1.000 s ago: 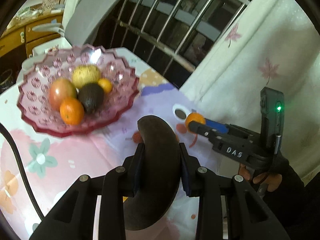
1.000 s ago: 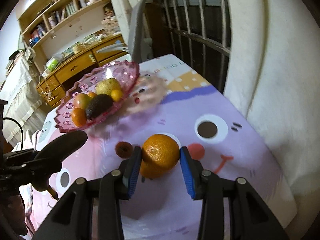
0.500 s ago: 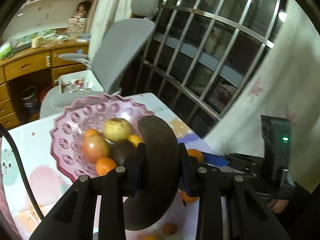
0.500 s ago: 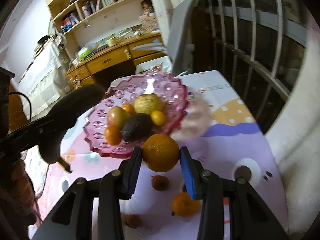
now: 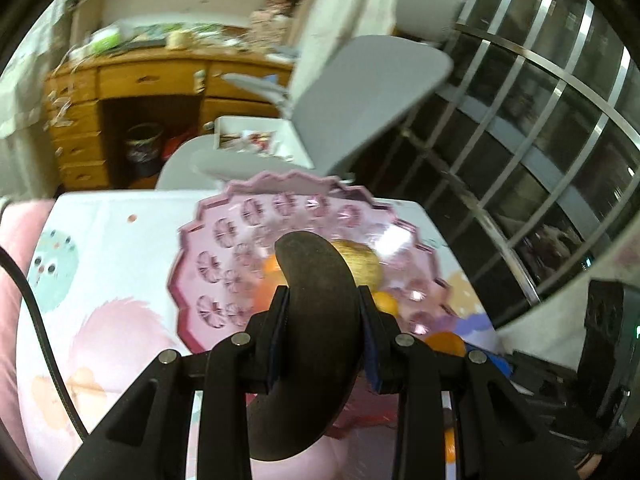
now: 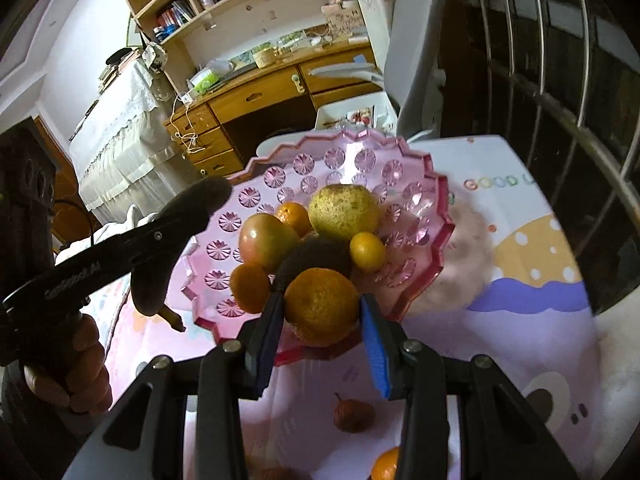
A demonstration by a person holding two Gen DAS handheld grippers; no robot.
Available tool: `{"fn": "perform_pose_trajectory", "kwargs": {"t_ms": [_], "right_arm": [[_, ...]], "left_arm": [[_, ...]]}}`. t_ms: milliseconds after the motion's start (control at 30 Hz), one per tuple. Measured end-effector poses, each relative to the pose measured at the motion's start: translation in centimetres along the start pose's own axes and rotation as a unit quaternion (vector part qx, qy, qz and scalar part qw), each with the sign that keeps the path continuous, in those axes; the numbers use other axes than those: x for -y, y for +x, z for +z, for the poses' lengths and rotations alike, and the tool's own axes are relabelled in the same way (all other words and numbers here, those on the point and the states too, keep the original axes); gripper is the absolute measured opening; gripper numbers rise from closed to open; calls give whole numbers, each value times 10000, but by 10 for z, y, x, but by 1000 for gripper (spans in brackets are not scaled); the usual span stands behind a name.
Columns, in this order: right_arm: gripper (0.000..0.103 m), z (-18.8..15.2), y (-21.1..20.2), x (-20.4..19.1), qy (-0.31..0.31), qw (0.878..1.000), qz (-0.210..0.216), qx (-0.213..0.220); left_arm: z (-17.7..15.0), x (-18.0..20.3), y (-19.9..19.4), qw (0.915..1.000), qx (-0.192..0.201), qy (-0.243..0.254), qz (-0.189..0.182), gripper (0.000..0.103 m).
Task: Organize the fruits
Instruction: 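Carry the banana and orange over the pink bowl and release both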
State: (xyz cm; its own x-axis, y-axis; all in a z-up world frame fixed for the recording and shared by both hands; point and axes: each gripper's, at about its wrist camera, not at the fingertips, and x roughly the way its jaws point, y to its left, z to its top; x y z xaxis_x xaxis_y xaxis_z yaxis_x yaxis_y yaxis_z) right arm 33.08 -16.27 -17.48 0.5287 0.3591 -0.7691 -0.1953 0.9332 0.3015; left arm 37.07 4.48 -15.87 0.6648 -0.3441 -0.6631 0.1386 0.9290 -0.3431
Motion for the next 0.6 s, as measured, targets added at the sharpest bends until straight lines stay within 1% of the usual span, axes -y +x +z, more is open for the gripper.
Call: {"fn": "perform_pose_trajectory", "kwargs": {"t_ms": [133, 233, 267, 300, 367, 433, 467, 500, 600], "right_arm": [[39, 2, 15, 6, 109, 9998, 28, -137], [40, 4, 19, 5, 47, 9999, 23, -155], [40, 5, 21, 5, 43, 9999, 18, -167], [40, 6, 23, 5, 51, 9998, 37, -199], [42, 6, 23, 4, 75, 9997, 67, -235], [46, 7, 23, 4, 97, 9997, 84, -231], [49, 7, 22, 4, 92, 9997, 93, -223], [50, 8, 22, 3, 87, 9997, 89, -219], [53, 7, 19, 1, 90, 9997, 83, -210]], "left_arm": [[-2, -16, 15, 9987, -88, -361, 335, 31], [-2, -22, 22, 9973, -156, -457, 553, 32], [-1, -23, 22, 9967, -115, -482, 638, 38], [-1, -24, 22, 9964, -111, -503, 677, 51], [0, -22, 20, 9963, -103, -459, 716, 62], [0, -21, 18, 9961, -127, -415, 765, 66], [0, -21, 18, 9958, -150, -419, 797, 69], [0, -22, 17, 9956, -163, -433, 811, 73], [-1, -22, 11, 9952, -176, -460, 843, 78]]}}
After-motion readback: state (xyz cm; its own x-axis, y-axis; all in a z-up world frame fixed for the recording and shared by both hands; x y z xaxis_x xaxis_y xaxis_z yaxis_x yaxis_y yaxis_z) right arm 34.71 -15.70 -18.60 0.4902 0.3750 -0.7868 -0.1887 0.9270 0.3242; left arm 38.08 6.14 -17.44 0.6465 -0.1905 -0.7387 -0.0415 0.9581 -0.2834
